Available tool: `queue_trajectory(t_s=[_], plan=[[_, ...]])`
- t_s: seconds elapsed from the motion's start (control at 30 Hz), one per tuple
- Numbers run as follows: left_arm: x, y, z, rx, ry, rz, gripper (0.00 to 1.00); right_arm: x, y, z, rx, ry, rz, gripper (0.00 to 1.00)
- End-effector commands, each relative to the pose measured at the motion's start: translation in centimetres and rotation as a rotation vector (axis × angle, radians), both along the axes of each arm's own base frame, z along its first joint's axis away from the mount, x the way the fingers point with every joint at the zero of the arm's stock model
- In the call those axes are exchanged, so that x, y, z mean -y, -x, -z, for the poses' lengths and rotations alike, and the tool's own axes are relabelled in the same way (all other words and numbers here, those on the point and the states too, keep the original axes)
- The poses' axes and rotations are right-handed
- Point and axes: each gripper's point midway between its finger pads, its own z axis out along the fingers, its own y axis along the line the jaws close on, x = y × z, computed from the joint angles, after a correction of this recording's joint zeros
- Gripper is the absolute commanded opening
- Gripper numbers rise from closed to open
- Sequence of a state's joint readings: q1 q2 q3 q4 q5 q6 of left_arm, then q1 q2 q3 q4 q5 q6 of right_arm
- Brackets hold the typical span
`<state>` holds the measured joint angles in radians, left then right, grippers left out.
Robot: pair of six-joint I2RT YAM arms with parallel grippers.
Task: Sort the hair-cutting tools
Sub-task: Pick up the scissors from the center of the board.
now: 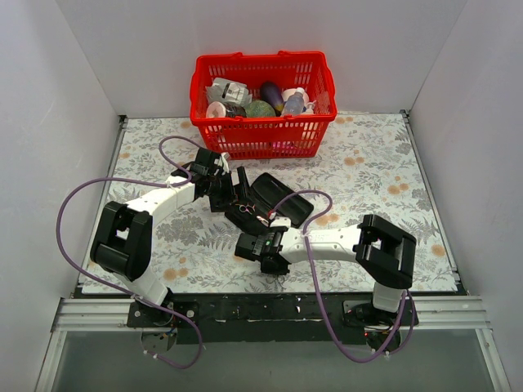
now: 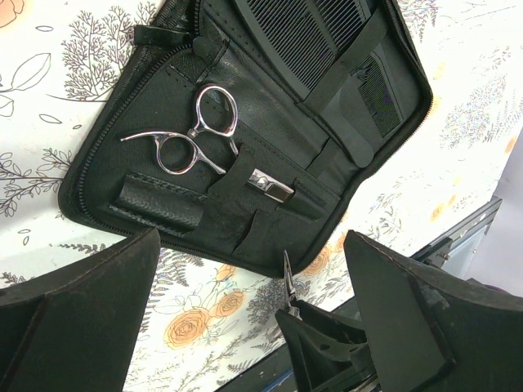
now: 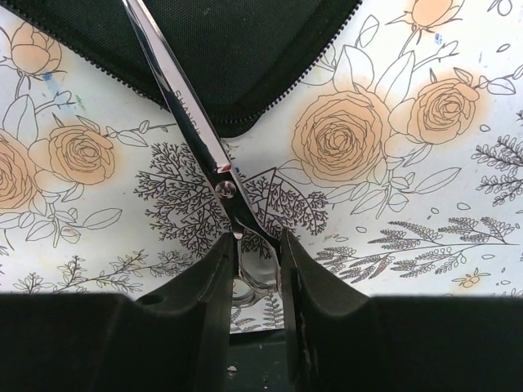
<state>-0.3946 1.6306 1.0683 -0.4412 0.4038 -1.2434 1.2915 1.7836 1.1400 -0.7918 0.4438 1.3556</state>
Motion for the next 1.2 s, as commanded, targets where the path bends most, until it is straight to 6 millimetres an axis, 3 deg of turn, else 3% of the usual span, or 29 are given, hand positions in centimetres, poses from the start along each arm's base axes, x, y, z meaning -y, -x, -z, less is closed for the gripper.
queue_trajectory(t_s=[0.0, 0.17, 0.3, 0.57, 0.7, 0.83, 1.17], plan=[[-0.1, -0.2, -1.3, 0.042, 0.015, 0.009, 0.98, 2.8, 0.0, 1.4, 0.001, 0.156, -0.015, 0.01], [0.1, -0.4, -1.4, 0.046, 0.018, 0.011, 0.98, 2.6, -1.7, -0.8, 0.078, 0.168, -0.142, 0.01], [0.2, -0.6, -1.1, 0.043, 0.021, 0.014, 0.98, 2.2, -3.8, -4.2, 0.107, 0.136, -0.345, 0.01], [0.5, -1.0, -0.9, 0.037, 0.025, 0.013, 0.98, 3.0, -7.3, -8.3, 0.019, 0.082, -0.62, 0.01], [0.5, -1.3, -0.9, 0.04, 0.025, 0.013, 0.98, 3.7, -7.6, -7.8, -0.075, 0.076, -0.738, 0.01], [0.5, -1.4, -0.7, 0.036, 0.022, 0.012, 0.98, 3.4, -6.3, -7.3, -0.185, 0.038, -0.85, 0.01], [0.8, -1.6, -0.4, 0.033, 0.025, 0.016, 0.98, 5.0, -4.7, -5.4, -0.29, 0.058, -0.888, 0.01]])
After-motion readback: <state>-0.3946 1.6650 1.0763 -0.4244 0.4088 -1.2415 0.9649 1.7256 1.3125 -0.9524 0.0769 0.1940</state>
